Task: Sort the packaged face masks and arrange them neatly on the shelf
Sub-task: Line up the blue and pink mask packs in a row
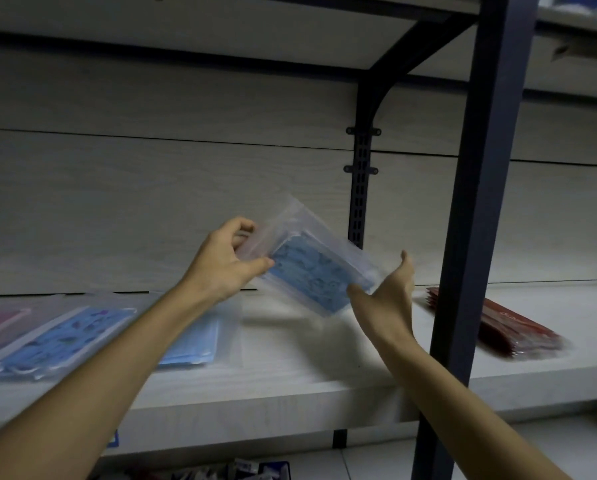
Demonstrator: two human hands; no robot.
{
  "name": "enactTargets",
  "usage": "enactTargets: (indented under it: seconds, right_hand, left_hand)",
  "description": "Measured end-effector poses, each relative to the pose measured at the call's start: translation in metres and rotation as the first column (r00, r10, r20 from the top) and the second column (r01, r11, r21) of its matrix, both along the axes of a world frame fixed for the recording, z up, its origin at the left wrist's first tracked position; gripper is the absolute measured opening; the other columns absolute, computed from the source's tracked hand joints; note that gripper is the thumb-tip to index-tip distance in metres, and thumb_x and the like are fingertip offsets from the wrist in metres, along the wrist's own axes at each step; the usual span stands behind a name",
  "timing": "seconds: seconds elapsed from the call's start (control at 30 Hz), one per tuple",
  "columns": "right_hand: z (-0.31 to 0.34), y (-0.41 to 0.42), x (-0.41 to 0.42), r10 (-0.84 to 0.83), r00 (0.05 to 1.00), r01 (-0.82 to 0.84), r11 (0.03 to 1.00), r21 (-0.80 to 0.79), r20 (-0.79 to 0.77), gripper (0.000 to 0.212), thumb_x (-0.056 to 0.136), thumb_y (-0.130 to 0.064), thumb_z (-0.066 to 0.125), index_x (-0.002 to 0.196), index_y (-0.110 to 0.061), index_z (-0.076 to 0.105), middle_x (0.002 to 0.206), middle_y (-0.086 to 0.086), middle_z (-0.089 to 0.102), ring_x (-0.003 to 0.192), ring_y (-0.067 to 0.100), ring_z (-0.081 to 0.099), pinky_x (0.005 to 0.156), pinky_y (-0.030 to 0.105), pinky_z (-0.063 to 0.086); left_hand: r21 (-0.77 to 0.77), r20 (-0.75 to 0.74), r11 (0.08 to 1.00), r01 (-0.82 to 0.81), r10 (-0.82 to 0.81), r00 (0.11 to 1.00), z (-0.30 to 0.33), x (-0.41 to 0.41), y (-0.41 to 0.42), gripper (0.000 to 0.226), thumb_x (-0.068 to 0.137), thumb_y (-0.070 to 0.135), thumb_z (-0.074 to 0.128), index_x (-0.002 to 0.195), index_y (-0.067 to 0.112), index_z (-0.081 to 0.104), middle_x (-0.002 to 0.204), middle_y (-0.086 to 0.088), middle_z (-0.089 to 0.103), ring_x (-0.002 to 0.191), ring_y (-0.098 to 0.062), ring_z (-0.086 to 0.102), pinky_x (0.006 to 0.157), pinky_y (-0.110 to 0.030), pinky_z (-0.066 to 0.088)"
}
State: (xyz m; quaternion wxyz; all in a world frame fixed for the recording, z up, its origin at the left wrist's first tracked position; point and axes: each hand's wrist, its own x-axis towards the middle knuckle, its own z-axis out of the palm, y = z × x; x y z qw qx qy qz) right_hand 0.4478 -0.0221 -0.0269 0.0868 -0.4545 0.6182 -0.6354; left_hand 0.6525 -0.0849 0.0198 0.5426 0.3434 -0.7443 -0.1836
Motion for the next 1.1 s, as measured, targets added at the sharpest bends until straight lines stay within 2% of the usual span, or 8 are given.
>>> enactTargets:
  seconds: [0.2, 0.3, 0.37, 0.5, 0.6, 0.7, 0.83, 1.1]
  right_hand:
    - [0.003, -0.001, 0.007, 0.019, 0.922, -0.062, 0.993, -0.098, -0.387, 0.059, 0.079, -0.024, 0.069, 0.132, -0.023, 0.043, 0.125, -0.007, 0.049, 0.124, 0.011, 0.041, 0.109, 0.053, 0.035]
    - [0.006, 0.003, 0.01, 0.143, 0.916, -0.179, 0.982, -0.063, -0.375, 0.007, 0.092, -0.022, 0.059, 0.098, -0.024, 0.056, 0.091, -0.01, 0.059, 0.09, 0.007, 0.055, 0.084, 0.031, 0.05]
    - [0.008, 0.005, 0.012, 0.148, 0.938, -0.19, 0.976, -0.108, -0.314, 0.006, 0.095, -0.02, 0.057, 0.089, -0.021, 0.055, 0.084, -0.007, 0.059, 0.079, 0.012, 0.057, 0.057, 0.013, 0.044]
    - [0.012, 0.001, 0.011, 0.184, 0.977, -0.193, 0.978, -0.08, -0.109, 0.01, 0.095, -0.023, 0.058, 0.089, -0.016, 0.054, 0.089, -0.006, 0.058, 0.08, 0.006, 0.058, 0.055, 0.012, 0.047]
    - [0.016, -0.002, 0.011, 0.252, 0.965, -0.248, 0.967, -0.059, 0.069, 0.012, 0.094, -0.021, 0.06, 0.096, -0.01, 0.057, 0.096, 0.001, 0.062, 0.086, 0.011, 0.061, 0.059, 0.02, 0.049]
    - [0.018, -0.002, 0.014, 0.316, 0.927, -0.313, 0.948, -0.046, 0.201, 0.01, 0.093, -0.016, 0.061, 0.1, -0.008, 0.06, 0.099, 0.002, 0.065, 0.085, 0.01, 0.063, 0.055, 0.017, 0.047]
    - [0.009, -0.005, 0.016, 0.318, 0.923, -0.324, 0.946, -0.011, 0.217, 0.015, 0.093, -0.014, 0.061, 0.105, -0.006, 0.06, 0.102, 0.002, 0.066, 0.085, 0.008, 0.063, 0.052, 0.014, 0.048]
    - [-0.012, -0.004, 0.015, 0.301, 0.94, -0.31, 0.95, 0.034, 0.161, 0.023, 0.091, -0.008, 0.059, 0.109, -0.014, 0.047, 0.109, 0.004, 0.06, 0.088, 0.007, 0.061, 0.054, 0.015, 0.048]
  left_hand:
    - [-0.271, 0.224, 0.961, 0.057, 0.005, 0.975, 0.02, 0.008, 0.009, 0.029, 0.073, 0.007, 0.077, 0.088, 0.024, 0.058, 0.081, 0.007, 0.066, 0.075, -0.009, 0.063, 0.071, -0.027, 0.048]
    - [-0.307, 0.187, 0.951, 0.041, 0.018, 0.982, 0.018, 0.008, 0.01, 0.026, 0.07, 0.022, 0.073, 0.092, 0.022, 0.059, 0.082, 0.007, 0.065, 0.08, -0.013, 0.062, 0.075, -0.031, 0.047]
    - [-0.348, 0.122, 0.935, -0.073, 0.122, 0.985, 0.012, 0.008, 0.009, 0.046, 0.064, 0.039, 0.071, 0.104, 0.021, 0.059, 0.096, 0.01, 0.059, 0.095, -0.012, 0.057, 0.084, -0.028, 0.044]
    - [0.0, -0.035, 0.996, -0.093, 0.093, 0.995, -0.008, 0.005, 0.007, 0.113, 0.058, 0.044, 0.087, 0.145, 0.027, 0.017, 0.142, -0.001, 0.028, 0.132, -0.013, 0.028, 0.109, -0.032, 0.029]
    - [0.283, -0.141, 0.957, 0.058, -0.018, 0.99, -0.025, -0.002, 0.004, 0.132, 0.047, 0.048, 0.083, 0.148, 0.032, 0.0, 0.143, -0.002, 0.031, 0.131, -0.017, 0.034, 0.11, -0.042, 0.035]
    - [0.401, -0.226, 0.898, 0.182, -0.096, 0.97, -0.039, -0.007, 0.004, 0.112, 0.051, 0.044, 0.082, 0.145, 0.02, 0.026, 0.13, 0.003, 0.049, 0.118, -0.017, 0.053, 0.103, -0.04, 0.045]
    - [0.372, -0.362, 0.873, 0.315, -0.176, 0.915, -0.053, -0.021, 0.005, 0.03, 0.083, 0.011, 0.071, 0.109, 0.021, 0.059, 0.112, -0.004, 0.069, 0.095, -0.009, 0.068, 0.079, -0.024, 0.054]
    - [0.4, -0.266, 0.873, 0.278, -0.18, 0.947, -0.07, -0.03, 0.019, 0.03, 0.089, 0.015, 0.066, 0.114, 0.021, 0.051, 0.109, 0.003, 0.067, 0.1, -0.011, 0.066, 0.083, -0.029, 0.056]
